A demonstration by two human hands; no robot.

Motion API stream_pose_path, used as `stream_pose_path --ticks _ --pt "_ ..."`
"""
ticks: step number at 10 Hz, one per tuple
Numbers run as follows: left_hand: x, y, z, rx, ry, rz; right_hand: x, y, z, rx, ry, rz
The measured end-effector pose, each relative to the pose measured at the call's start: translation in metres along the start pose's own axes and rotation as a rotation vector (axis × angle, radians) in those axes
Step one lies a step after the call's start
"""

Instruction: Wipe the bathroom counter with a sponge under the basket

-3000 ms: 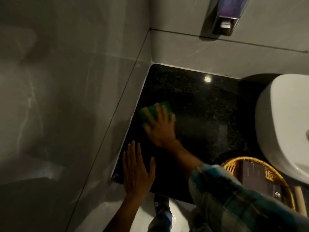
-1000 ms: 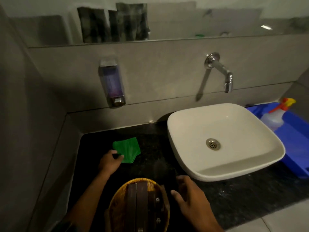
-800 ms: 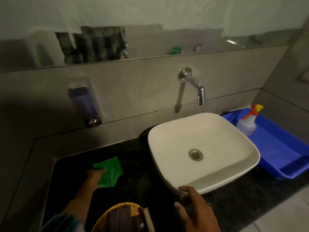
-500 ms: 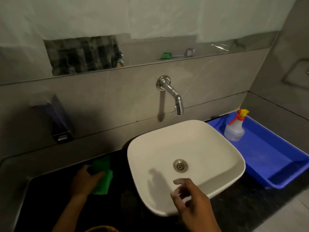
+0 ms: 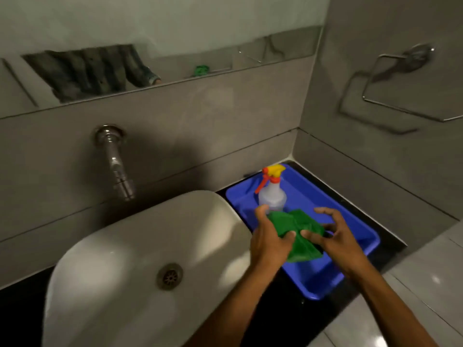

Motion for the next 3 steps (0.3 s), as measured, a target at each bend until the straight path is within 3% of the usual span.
stream_pose_path --ticks 1,2,3 --pt "-0.007 0.064 0.0 -0.275 0.042 -0.102 -0.03 -0.029 0.031 0.269 -0.073 -0.055" --pt "-0.016 0.099 -0.021 -0.802 0.11 -0.222 -0.047 -0.021 0.087 0.911 -0.013 -0.329" --pt "-0.023 0.084 -0.021 -0.969 0.244 -0.128 -0.051 -0.018 0.101 1.301 0.059 -0.338"
Point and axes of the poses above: each hand's wrist, its own x-axis away from the middle knuckle, its own y-axis out of the palm, z = x × y, the point moved 5 cm from there along -x, towards the middle knuckle, and after that the axes turned 4 degrees about -y, right-handed, at the moved point
